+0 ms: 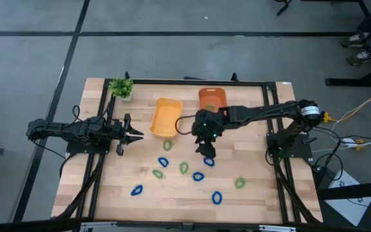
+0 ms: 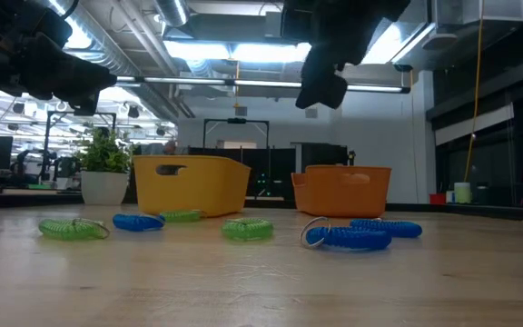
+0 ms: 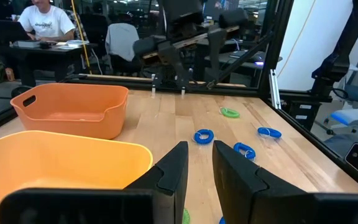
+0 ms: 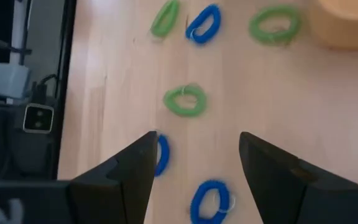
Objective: Sort items
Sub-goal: Put the blue keychain into the yellow bin
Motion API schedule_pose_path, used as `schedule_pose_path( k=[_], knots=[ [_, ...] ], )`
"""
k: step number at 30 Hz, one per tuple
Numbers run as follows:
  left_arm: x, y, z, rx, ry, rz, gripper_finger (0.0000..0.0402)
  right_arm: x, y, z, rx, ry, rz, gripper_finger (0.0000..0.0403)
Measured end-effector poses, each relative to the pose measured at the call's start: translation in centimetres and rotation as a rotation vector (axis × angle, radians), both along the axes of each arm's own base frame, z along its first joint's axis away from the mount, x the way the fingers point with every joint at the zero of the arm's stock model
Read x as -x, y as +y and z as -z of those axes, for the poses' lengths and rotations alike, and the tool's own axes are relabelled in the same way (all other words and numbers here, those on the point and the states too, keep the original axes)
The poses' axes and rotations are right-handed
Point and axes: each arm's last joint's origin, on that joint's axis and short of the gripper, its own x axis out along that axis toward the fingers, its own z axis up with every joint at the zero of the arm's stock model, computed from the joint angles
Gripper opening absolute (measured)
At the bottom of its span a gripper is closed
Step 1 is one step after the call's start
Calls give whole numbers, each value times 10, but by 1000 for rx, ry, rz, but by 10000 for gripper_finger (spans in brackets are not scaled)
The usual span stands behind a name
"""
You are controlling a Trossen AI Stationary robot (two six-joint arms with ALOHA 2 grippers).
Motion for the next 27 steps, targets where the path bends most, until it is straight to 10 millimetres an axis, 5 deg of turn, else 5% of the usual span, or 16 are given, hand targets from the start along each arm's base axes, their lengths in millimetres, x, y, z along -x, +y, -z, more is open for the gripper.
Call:
schedule_pose_path(
  k=[15, 27],
  knots=[
    [0, 0, 0, 0, 0, 0, 70, 17, 47, 11, 206, 145, -34, 226],
    [0, 0, 0, 0, 0, 0, 70, 37, 71, 48, 286, 224, -60, 226]
  ],
)
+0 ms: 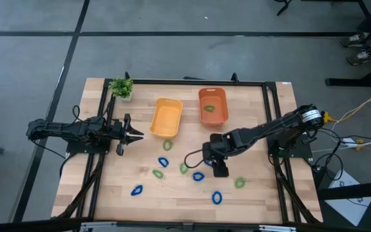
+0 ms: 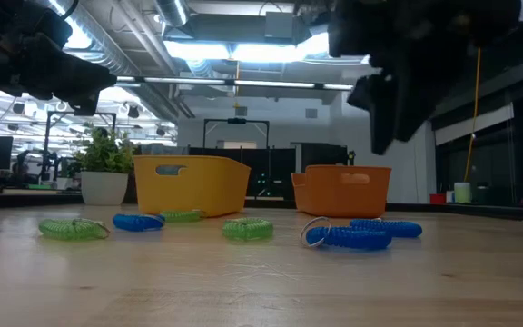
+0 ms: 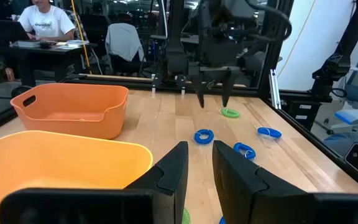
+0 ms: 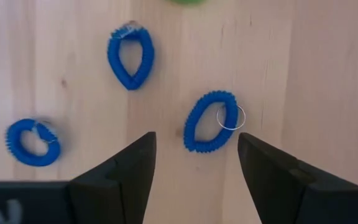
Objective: Sort items
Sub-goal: Put the blue keychain into the yellow bin
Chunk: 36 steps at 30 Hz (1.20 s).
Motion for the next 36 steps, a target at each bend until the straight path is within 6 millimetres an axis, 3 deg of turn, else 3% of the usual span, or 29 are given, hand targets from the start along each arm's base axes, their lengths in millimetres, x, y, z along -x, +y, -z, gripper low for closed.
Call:
schedule_pose_path(
  k=[13, 21, 28, 36],
  knots=[
    [0, 0, 0, 0, 0, 0, 70, 15, -9, 39, 77, 16, 168, 226],
    [0, 0, 0, 0, 0, 0, 70, 13, -12, 48, 46, -18, 255, 226],
    [0, 0, 0, 0, 1, 0, 70, 8, -11, 72, 67, 55, 271, 226],
    [0, 0, 0, 0, 0, 0, 70, 7, -11, 75, 81, 60, 275, 220]
  ],
)
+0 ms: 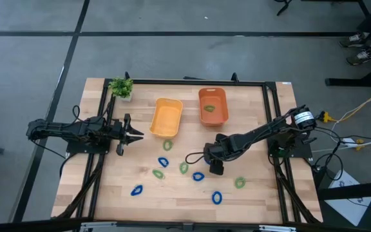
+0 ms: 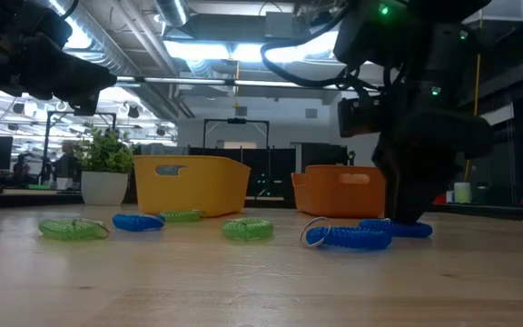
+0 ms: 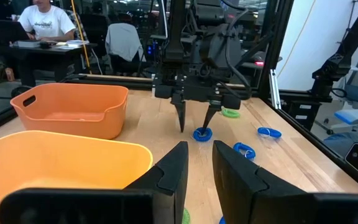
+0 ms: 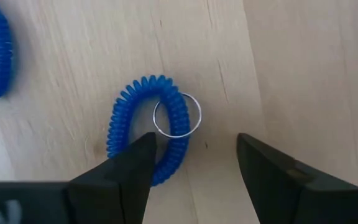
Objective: Sort items
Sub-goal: Put the blue keychain into the yellow bin
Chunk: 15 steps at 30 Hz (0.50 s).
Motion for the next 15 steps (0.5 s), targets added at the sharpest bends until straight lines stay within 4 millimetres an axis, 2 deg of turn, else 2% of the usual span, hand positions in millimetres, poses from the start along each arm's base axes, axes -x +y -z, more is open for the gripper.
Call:
schedule_pose_path(
  k=[15],
  knots=[
    [0, 0, 0, 0, 0, 0, 70, -2, 0, 0, -1, -19, 0, 103]
  ],
)
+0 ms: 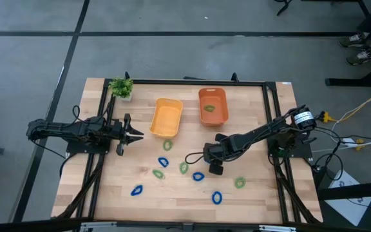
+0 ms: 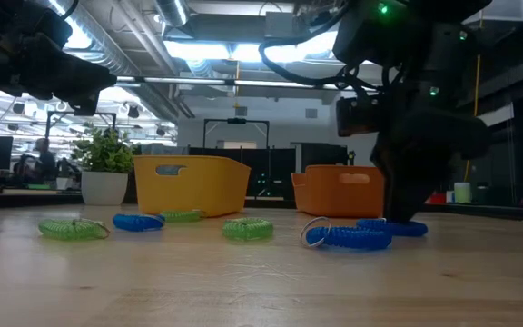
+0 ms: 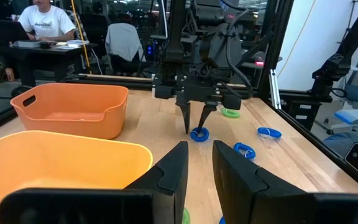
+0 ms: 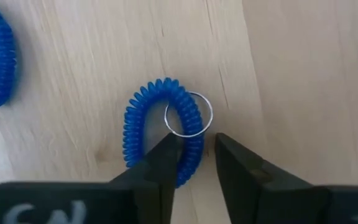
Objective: Sort items
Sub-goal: Put the blue keychain into the yellow bin
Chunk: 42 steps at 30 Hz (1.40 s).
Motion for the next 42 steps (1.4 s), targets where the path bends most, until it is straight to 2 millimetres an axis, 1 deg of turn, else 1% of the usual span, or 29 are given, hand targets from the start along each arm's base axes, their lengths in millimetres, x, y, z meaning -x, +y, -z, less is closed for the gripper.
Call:
schedule_pose_path(
  k=[4, 10, 13, 19, 28, 35, 42],
  knots=[
    [0, 0, 0, 0, 0, 0, 70, 0, 0, 0, 0, -3, 0, 77],
    [0, 0, 0, 0, 0, 0, 70, -2, 0, 0, 1, -20, -2, 26],
    [0, 0, 0, 0, 0, 0, 70, -4, 1, -1, -1, -44, -18, 11],
    [0, 0, 0, 0, 0, 0, 70, -7, 1, -1, -6, -74, -28, 18],
    [0, 0, 0, 0, 0, 0, 70, -12, 1, -3, -13, -129, -44, 14],
    [0, 0, 0, 0, 0, 0, 70, -21, -8, -7, -12, -199, -36, 13],
    [0, 0, 0, 0, 0, 0, 70, -32, -20, -13, -14, -311, -32, 13]
  ],
)
